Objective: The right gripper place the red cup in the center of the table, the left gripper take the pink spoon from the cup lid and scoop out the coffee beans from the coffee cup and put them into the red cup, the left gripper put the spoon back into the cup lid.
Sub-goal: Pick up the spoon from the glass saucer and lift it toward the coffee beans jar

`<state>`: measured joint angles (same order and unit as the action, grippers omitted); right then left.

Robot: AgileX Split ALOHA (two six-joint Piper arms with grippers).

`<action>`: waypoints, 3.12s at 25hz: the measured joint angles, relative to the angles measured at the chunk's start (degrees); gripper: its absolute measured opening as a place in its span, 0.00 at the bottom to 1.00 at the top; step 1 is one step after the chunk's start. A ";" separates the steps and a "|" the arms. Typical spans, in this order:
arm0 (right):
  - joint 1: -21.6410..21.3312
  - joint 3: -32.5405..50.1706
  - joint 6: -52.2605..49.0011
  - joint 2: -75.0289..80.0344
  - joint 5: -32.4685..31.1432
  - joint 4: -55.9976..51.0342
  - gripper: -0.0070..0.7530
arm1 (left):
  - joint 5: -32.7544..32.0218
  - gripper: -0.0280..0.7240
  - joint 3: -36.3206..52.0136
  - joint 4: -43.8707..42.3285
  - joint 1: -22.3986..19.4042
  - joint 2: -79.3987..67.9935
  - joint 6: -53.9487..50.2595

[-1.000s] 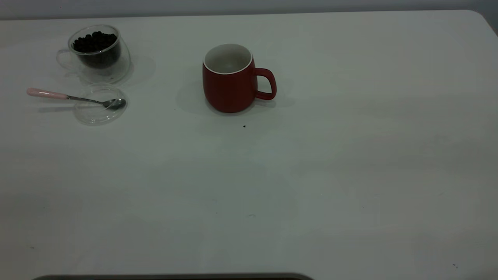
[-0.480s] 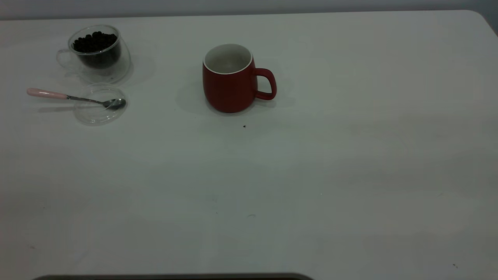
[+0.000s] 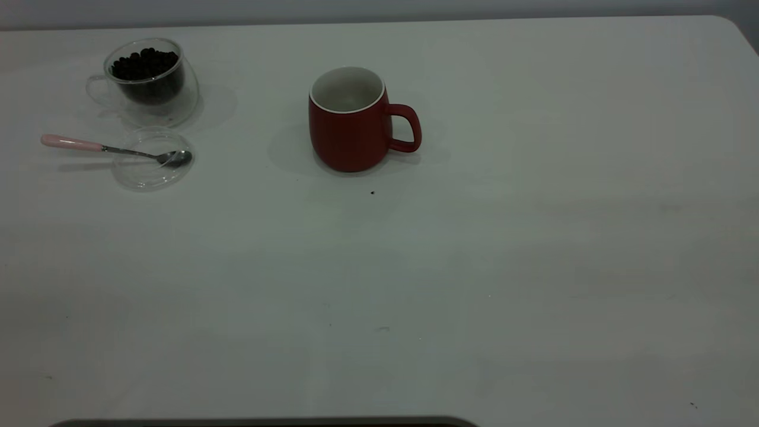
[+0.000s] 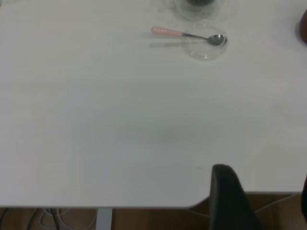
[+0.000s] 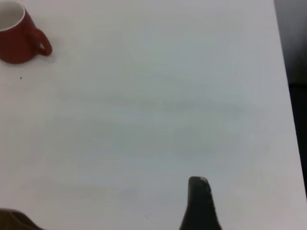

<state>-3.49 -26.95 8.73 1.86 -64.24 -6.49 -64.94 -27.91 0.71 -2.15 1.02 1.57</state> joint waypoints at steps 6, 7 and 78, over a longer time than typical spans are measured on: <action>-0.04 0.00 -2.85 -0.24 0.00 2.23 0.79 | 0.00 0.60 0.00 0.00 0.00 0.00 -0.05; -0.04 0.00 -3.26 -0.24 0.00 2.58 0.79 | 0.00 0.60 0.00 0.00 0.00 0.00 -0.05; -0.04 0.00 -4.73 -0.24 -0.18 3.29 0.79 | 12.49 0.98 -35.44 29.90 -10.21 -93.13 31.55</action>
<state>-3.53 -26.95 4.00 1.62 -64.43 -3.19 -52.45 -63.34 30.61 -12.35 -92.11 33.12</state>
